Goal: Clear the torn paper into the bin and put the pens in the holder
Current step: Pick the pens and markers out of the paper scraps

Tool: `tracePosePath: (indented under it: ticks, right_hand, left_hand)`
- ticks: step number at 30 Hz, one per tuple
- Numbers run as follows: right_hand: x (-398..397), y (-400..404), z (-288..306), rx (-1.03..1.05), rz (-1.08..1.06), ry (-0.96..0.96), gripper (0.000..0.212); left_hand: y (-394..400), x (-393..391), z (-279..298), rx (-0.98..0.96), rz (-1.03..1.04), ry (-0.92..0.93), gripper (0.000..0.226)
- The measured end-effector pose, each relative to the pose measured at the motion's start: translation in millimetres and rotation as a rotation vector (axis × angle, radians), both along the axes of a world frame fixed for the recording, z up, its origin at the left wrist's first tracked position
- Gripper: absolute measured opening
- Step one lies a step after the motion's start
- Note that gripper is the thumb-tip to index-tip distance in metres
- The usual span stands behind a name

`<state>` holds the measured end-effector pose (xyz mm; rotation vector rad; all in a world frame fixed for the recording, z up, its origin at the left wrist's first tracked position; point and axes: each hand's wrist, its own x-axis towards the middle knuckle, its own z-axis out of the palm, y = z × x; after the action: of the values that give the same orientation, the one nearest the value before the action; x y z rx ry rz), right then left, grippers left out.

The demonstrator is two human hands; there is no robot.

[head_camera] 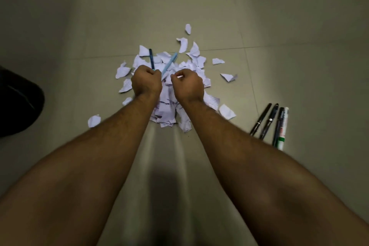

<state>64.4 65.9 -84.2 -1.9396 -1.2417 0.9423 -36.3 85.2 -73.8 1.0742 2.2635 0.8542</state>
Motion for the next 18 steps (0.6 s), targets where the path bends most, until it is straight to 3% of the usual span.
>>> tracePosePath:
  ticks: [3,8,12,18]
  right_hand:
    - [-17.5,22.8,-2.6,0.058,0.080,-0.061,0.019]
    - [-35.9,45.1,-18.2,-0.126,0.160,-0.199,0.031]
    - [-43.2,50.2,-24.7,-0.192,0.124,-0.239,0.033]
    - [-51.5,49.6,-17.1,-0.180,0.118,-0.372,0.028]
  left_hand:
    - [20.1,-11.2,-5.4,-0.077,0.030,0.014,0.027]
    - [28.9,-27.5,-19.5,-0.232,0.019,-0.039,0.058]
    - [28.8,-32.7,-24.6,-0.301,-0.098,-0.022,0.043]
    - [27.6,-32.8,-20.5,-0.272,-0.082,-0.101,0.037]
